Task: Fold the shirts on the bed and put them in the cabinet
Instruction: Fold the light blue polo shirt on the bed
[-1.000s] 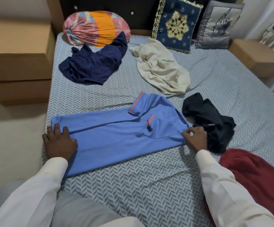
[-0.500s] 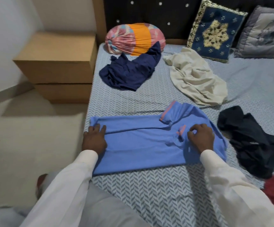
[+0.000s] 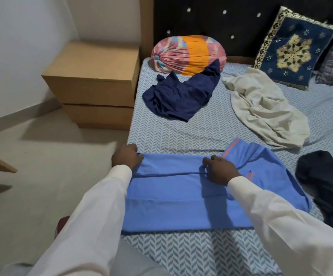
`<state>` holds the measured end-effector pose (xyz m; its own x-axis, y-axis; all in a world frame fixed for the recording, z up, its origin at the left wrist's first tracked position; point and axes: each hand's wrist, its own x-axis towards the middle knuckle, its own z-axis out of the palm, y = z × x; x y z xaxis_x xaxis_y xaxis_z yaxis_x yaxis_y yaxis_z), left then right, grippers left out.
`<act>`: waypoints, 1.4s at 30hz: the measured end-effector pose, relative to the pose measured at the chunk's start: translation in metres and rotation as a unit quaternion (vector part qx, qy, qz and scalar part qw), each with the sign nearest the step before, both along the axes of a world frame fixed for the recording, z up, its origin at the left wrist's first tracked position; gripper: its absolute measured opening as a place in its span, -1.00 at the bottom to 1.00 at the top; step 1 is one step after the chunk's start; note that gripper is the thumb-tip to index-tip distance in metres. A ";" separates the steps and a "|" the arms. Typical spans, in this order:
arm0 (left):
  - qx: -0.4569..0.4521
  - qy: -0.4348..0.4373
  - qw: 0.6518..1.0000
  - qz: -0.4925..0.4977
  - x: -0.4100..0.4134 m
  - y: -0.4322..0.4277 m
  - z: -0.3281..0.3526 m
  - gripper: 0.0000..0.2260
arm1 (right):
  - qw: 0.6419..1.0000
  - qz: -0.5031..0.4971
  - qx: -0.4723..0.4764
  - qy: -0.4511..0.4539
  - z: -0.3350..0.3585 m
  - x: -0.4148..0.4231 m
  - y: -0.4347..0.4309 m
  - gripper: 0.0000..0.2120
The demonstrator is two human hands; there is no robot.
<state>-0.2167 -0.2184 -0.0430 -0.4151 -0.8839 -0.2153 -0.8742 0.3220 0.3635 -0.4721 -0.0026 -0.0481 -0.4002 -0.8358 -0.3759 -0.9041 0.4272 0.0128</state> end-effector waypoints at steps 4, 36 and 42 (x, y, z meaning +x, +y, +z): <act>0.076 -0.058 0.995 -0.030 -0.015 -0.019 0.009 -0.79 | 1.000 0.011 0.004 0.020 -0.006 0.008 -0.008 -0.48; -0.109 0.002 0.965 -0.239 0.027 0.070 -0.030 -0.73 | 0.990 -0.004 -0.052 0.129 -0.001 -0.015 0.033 -0.68; -0.156 -0.022 0.967 -0.200 0.041 0.070 -0.024 -0.88 | 0.985 0.006 -0.086 0.150 0.002 -0.023 0.061 -0.61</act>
<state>-0.1757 -0.1485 -0.0668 -0.7344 -0.6786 0.0110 -0.6686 0.7262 0.1602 -0.4956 0.0582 -0.0458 -0.4607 -0.8824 -0.0952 -0.8761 0.4349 0.2083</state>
